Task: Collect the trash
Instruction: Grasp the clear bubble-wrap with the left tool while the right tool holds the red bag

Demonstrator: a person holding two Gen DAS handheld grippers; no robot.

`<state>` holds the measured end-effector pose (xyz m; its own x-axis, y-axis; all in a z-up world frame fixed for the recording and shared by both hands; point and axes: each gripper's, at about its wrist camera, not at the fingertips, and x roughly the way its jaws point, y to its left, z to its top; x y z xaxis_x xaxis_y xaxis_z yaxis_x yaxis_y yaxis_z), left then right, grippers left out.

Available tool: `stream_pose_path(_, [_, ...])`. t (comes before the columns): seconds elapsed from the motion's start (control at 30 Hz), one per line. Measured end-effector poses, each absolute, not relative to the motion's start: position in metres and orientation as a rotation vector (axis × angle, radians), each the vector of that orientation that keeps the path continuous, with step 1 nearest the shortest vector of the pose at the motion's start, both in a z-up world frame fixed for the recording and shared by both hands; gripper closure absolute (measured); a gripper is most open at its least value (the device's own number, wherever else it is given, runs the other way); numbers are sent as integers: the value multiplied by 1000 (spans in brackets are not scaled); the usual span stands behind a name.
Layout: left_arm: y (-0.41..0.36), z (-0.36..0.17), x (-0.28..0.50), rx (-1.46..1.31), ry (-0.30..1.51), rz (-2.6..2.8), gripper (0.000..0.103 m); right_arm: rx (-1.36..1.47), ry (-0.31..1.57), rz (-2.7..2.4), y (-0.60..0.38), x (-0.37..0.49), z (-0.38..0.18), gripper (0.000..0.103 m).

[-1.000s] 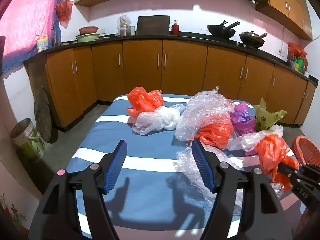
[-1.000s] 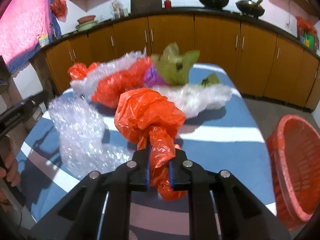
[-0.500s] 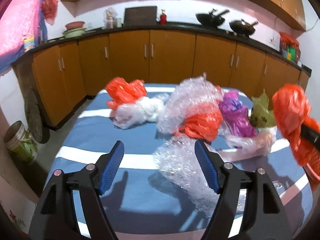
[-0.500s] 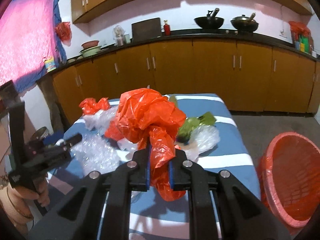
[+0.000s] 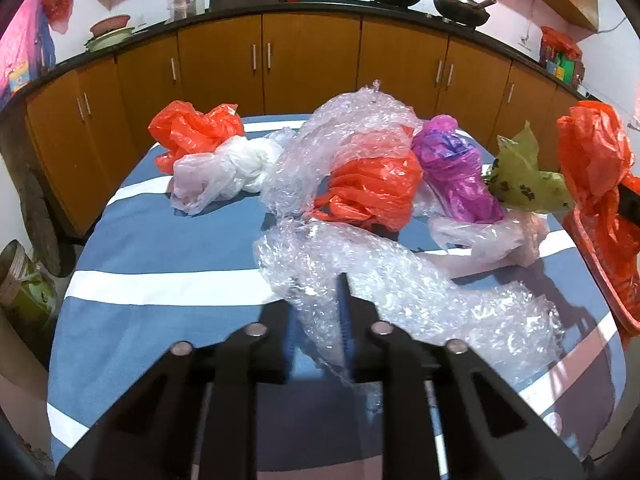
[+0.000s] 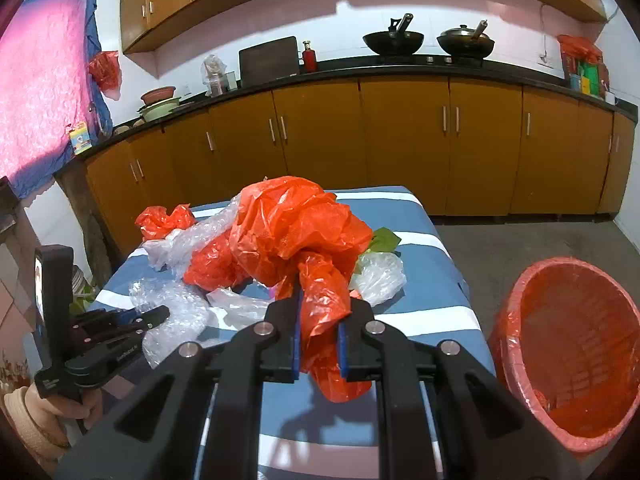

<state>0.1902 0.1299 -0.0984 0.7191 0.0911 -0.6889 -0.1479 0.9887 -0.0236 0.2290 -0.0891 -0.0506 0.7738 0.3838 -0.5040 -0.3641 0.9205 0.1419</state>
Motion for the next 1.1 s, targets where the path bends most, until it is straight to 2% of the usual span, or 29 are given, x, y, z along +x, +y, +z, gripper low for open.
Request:
stream_pose_path(0.33, [152, -70, 184, -78, 676, 216, 92, 52, 539, 391, -90, 225, -45, 89])
stream_pose_path(1.1, [133, -15, 162, -51, 548, 209, 92, 105, 500, 355, -117, 204, -21, 89])
